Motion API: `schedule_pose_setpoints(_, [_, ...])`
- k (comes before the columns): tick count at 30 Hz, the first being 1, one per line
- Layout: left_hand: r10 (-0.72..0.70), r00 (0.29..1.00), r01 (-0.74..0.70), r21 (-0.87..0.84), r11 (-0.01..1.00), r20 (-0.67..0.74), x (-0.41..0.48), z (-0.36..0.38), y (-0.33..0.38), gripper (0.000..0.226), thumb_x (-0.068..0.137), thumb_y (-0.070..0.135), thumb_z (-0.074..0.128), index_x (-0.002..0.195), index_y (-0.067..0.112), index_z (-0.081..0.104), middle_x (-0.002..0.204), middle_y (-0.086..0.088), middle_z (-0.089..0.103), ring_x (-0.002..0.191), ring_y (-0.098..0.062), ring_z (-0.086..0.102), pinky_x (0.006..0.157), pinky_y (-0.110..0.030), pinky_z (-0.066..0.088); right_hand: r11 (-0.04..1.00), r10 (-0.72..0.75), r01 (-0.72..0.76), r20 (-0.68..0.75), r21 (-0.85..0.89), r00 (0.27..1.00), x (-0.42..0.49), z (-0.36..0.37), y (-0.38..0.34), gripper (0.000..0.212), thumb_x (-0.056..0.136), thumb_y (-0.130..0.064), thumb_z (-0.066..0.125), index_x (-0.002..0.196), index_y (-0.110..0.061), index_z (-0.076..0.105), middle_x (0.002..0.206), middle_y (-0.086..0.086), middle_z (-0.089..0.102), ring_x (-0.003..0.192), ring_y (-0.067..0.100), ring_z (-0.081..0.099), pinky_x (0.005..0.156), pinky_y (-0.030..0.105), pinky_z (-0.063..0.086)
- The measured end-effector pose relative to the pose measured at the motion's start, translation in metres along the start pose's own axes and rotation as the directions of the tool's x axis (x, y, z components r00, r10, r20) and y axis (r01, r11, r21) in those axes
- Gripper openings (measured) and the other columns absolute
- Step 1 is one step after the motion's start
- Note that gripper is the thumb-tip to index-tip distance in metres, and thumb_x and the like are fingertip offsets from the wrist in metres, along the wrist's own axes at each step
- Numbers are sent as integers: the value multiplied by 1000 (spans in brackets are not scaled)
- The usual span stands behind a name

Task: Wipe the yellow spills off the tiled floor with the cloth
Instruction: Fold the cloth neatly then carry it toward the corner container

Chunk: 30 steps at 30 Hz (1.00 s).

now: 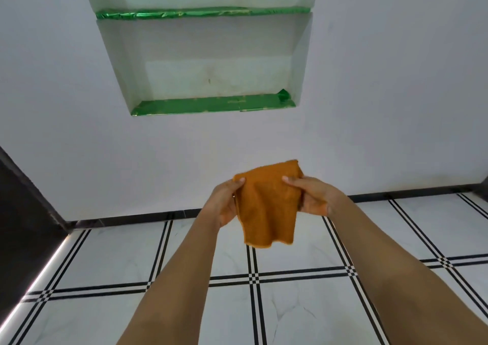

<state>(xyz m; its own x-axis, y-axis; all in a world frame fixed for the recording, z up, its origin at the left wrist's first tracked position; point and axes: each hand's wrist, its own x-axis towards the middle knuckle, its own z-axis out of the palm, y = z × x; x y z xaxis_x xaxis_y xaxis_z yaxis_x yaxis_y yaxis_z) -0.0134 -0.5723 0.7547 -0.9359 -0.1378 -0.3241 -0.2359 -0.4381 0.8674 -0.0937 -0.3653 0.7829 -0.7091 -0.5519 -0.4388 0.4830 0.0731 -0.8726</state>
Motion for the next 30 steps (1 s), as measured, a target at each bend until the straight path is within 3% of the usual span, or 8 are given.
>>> schedule_pose_setpoints(3, [15, 998, -6, 143, 990, -62, 0, -2, 4, 33, 89, 24, 60, 118, 8, 57, 114, -11, 62, 105, -28, 60, 86, -46, 51, 995, 35, -46, -119, -92, 992, 1, 0, 14, 52, 79, -17, 72, 125, -3, 50, 122, 15, 59, 109, 31, 57, 91, 48, 48])
schedule_pose_setpoints(10, [83, 996, -64, 402, 913, -31, -1, -9, 31, 40, 80, 17, 71, 115, 7, 56, 115, -8, 61, 107, -26, 57, 91, -42, 49, 978, -162, 139, -148, -155, 976, 3, 11, -11, 30, 81, -5, 68, 110, -3, 59, 109, 12, 63, 105, 27, 58, 92, 45, 48])
schedule_pose_setpoints(14, [206, 978, -166, 565, 808, -7, -1, -8, 47, 33, 80, 7, 69, 109, 8, 55, 112, -9, 60, 106, -27, 58, 91, -40, 50, 941, -304, 253, -231, -225, 924, 5, 14, -18, 22, 80, 0, 67, 101, -2, 62, 105, 13, 64, 105, 30, 61, 98, 47, 47])
schedule_pose_setpoints(19, [359, 930, -204, 700, 685, -81, -1, -7, 60, 21, 81, 26, 70, 93, 13, 60, 106, -4, 59, 105, -22, 52, 91, -37, 42, 896, -390, 296, -270, -331, 880, -1, 22, -29, 12, 79, -9, 71, 82, -16, 62, 100, 7, 64, 103, 22, 57, 95, 36, 43])
schedule_pose_setpoints(22, [422, 906, -306, 641, 704, -31, -7, -6, 75, 24, 81, 28, 69, 92, 9, 61, 106, -5, 63, 103, -20, 55, 92, -36, 41, 856, -485, 404, -228, -324, 844, -13, 30, -46, 11, 80, -13, 71, 85, -17, 63, 92, 0, 65, 92, 15, 58, 93, 34, 45])
schedule_pose_setpoints(25, [506, 860, -444, 390, 807, -67, -16, 8, 95, 18, 86, 26, 63, 96, 12, 57, 102, -3, 62, 99, -20, 59, 88, -38, 47, 803, -582, 535, -153, -264, 798, -25, 40, -75, 29, 81, -20, 70, 107, -22, 60, 101, -4, 63, 93, 10, 58, 80, 29, 48])
schedule_pose_setpoints(27, [464, 880, -432, 236, 870, -99, -16, 16, 96, 30, 87, 32, 61, 110, 16, 53, 109, -2, 59, 102, -24, 58, 85, -42, 51, 839, -517, 480, -100, -254, 850, -23, 44, -80, 53, 78, -24, 73, 124, -30, 50, 109, -5, 59, 104, 18, 56, 87, 41, 48])
schedule_pose_setpoints(30, [306, 949, -281, 227, 933, -81, -13, 9, 75, 53, 82, 36, 66, 128, 30, 40, 125, -3, 50, 108, -29, 55, 86, -50, 51, 928, -324, 310, -32, -207, 946, -9, 45, -61, 79, 75, -18, 74, 141, -36, 33, 124, 3, 54, 115, 29, 52, 94, 59, 44])
